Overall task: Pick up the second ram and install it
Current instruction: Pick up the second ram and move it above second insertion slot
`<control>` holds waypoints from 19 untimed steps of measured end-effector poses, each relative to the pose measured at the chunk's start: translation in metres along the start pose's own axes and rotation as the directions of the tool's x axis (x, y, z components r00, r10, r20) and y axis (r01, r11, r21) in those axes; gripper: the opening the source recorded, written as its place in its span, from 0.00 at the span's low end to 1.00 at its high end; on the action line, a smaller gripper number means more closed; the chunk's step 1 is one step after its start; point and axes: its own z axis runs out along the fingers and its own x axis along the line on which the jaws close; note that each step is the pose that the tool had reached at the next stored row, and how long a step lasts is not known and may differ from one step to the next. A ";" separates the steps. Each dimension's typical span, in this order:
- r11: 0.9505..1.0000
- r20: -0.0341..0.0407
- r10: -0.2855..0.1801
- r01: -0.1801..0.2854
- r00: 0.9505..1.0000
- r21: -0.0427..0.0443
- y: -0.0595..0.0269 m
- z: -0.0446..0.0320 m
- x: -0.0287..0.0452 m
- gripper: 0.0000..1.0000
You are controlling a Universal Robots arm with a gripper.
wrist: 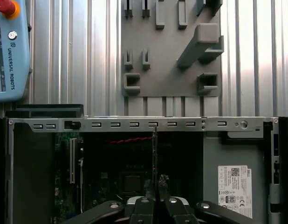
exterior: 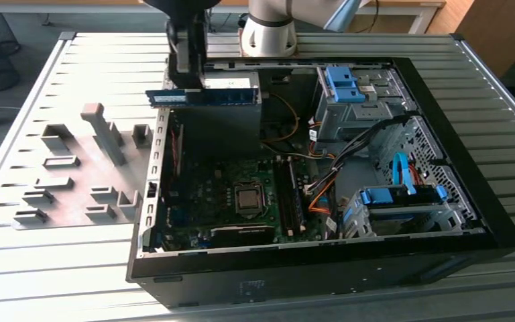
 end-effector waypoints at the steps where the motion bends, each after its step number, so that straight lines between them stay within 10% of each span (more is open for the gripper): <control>1: 1.000 0.000 0.000 0.000 1.000 0.000 -0.0033 -0.0001 -0.0001 0.14; 19: 1.000 0.000 0.000 0.000 1.000 0.000 -0.0545 -0.0016 -0.0012 0.14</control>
